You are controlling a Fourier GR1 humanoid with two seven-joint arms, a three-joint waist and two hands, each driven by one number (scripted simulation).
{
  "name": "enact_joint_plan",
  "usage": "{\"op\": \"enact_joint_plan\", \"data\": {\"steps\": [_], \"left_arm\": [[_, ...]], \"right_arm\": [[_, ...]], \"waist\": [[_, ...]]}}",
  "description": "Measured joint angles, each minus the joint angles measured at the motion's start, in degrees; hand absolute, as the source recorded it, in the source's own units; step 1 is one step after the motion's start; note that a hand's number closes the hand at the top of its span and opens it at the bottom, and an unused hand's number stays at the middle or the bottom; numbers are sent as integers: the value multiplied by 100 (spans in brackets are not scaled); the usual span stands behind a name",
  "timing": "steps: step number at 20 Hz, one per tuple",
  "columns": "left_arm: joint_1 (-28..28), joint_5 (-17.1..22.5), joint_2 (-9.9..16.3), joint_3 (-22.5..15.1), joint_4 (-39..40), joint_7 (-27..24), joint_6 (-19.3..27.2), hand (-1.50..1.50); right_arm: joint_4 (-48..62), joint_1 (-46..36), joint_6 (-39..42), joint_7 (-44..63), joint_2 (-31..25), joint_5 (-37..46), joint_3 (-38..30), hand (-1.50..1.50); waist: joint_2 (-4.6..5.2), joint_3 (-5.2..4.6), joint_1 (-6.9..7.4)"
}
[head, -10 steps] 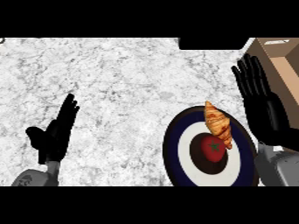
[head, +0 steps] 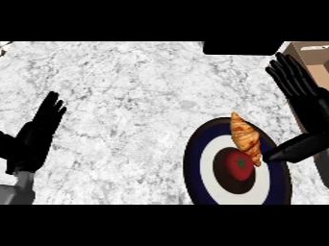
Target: Pick the tomato from the plate and place it in the cardboard box
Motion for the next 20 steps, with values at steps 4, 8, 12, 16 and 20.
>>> {"op": "enact_joint_plan", "data": {"steps": [4, 8, 12, 16, 20], "left_arm": [[225, 172, 183, 149, -405, 261, -131, 0], [278, 296, 289, 341, -457, 404, -244, 0], [275, 374, 393, 457, -531, 531, -294, 0], [384, 412, 418, 503, -613, 537, -365, 0], [442, 388, 395, 494, -713, 578, -377, 0]], "right_arm": [[186, 281, 890, -1190, -290, -21, -303, -150], [5, 319, 1519, -1704, -803, 320, -375, -150], [-405, 212, 1638, -1593, -1521, 1282, -193, -150], [-953, 75, 1657, -1158, -2119, 2183, 60, -150], [-1447, -73, 1767, -489, -2374, 2900, 496, -150]], "waist": [[0, 6, -41], [-4, 2, -90], [-15, -6, -98], [-30, -14, -97], [-20, -15, -78]]}}
